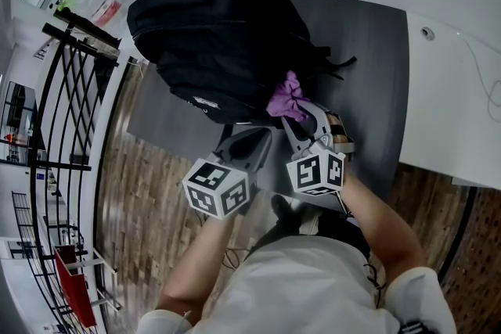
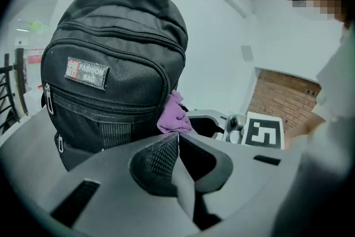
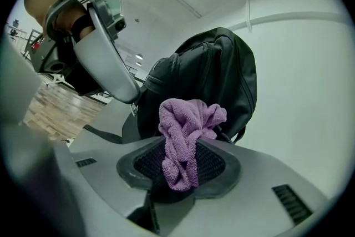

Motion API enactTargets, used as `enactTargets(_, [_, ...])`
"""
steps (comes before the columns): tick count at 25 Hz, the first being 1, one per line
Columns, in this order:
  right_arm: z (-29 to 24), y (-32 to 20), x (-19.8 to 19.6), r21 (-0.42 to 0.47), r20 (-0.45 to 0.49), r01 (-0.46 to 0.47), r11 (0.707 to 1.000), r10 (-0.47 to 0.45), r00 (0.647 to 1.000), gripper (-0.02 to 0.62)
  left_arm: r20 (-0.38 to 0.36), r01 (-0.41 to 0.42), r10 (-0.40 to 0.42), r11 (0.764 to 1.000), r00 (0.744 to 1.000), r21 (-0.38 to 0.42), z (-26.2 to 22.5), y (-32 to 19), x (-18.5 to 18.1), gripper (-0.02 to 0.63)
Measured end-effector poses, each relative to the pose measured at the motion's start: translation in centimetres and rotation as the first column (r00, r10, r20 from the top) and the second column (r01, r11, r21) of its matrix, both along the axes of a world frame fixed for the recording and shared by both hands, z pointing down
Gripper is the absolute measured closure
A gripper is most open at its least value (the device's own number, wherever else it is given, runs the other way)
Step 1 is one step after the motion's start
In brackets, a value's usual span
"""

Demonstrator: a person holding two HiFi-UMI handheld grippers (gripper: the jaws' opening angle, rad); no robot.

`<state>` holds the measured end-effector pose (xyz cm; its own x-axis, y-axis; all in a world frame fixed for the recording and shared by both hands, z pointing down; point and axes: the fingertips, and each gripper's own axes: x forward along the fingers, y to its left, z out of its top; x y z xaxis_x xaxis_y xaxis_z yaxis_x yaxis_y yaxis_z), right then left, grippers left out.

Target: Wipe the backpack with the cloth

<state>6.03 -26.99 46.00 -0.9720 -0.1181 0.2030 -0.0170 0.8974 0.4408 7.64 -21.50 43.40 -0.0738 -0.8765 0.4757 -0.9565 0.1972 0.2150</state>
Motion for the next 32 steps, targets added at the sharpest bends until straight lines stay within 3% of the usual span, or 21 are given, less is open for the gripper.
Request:
enactTargets(21, [9.2,1.9,0.2,-0.043,-0.236,0.030,0.999,-0.039,0.971,0.446,-0.039,0.002,-0.004,0.998,0.999,-0.065,3.7,0.7,0.0,0.600])
enactTargets(32, [15.3,3.8,1.6,-0.086,-0.411,0.072,0.994,-0.101,0.906,0.446,-0.062,-0.005,-0.001,0.995,0.998,-0.098,5.3,1.3,0.7,0.600])
